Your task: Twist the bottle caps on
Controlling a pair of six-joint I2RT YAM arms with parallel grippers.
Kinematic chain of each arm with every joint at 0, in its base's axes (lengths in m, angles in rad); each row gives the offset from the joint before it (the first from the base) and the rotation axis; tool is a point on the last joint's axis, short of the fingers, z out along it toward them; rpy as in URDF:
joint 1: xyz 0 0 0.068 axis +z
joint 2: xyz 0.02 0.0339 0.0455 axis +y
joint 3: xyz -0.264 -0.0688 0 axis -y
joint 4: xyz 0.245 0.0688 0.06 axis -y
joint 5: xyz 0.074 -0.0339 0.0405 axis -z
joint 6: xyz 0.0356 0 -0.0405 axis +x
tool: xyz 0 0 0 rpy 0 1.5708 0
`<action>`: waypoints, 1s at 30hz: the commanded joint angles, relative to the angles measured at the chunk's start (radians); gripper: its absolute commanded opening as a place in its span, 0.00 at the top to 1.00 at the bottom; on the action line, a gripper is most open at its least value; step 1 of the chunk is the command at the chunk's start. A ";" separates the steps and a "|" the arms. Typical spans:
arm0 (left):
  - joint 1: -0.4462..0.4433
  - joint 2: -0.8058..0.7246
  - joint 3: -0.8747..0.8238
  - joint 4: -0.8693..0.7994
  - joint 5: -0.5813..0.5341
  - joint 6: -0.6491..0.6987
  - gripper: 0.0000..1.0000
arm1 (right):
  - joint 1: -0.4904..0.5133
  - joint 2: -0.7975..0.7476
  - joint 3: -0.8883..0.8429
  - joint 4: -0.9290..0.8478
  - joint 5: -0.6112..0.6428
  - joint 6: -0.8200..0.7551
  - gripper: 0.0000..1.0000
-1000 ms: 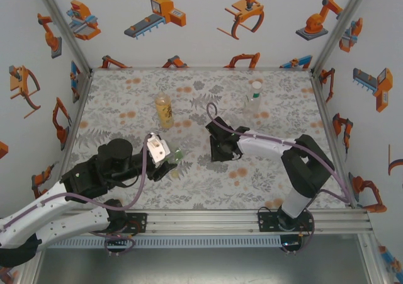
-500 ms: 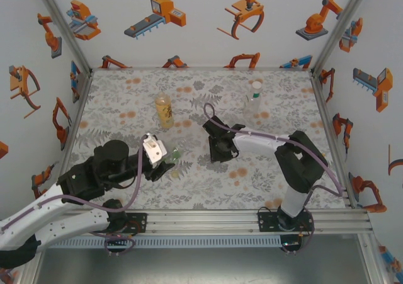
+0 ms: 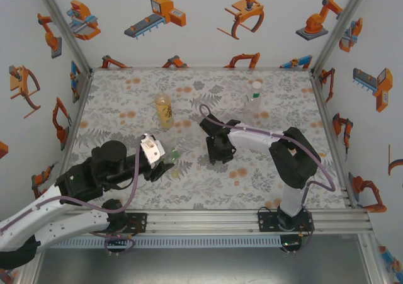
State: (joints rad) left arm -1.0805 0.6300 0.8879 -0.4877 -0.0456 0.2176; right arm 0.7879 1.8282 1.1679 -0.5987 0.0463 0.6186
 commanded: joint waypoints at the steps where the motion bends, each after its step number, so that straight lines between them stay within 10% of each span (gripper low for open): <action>1: -0.004 -0.011 0.002 0.000 -0.011 -0.017 1.00 | 0.010 0.028 0.015 -0.058 0.029 -0.024 0.53; 30: -0.004 0.002 -0.006 0.020 -0.006 -0.016 1.00 | 0.033 -0.013 -0.047 0.065 0.071 -0.052 0.58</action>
State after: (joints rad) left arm -1.0805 0.6315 0.8879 -0.4866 -0.0528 0.2176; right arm 0.8150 1.8153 1.1461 -0.5613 0.0853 0.5743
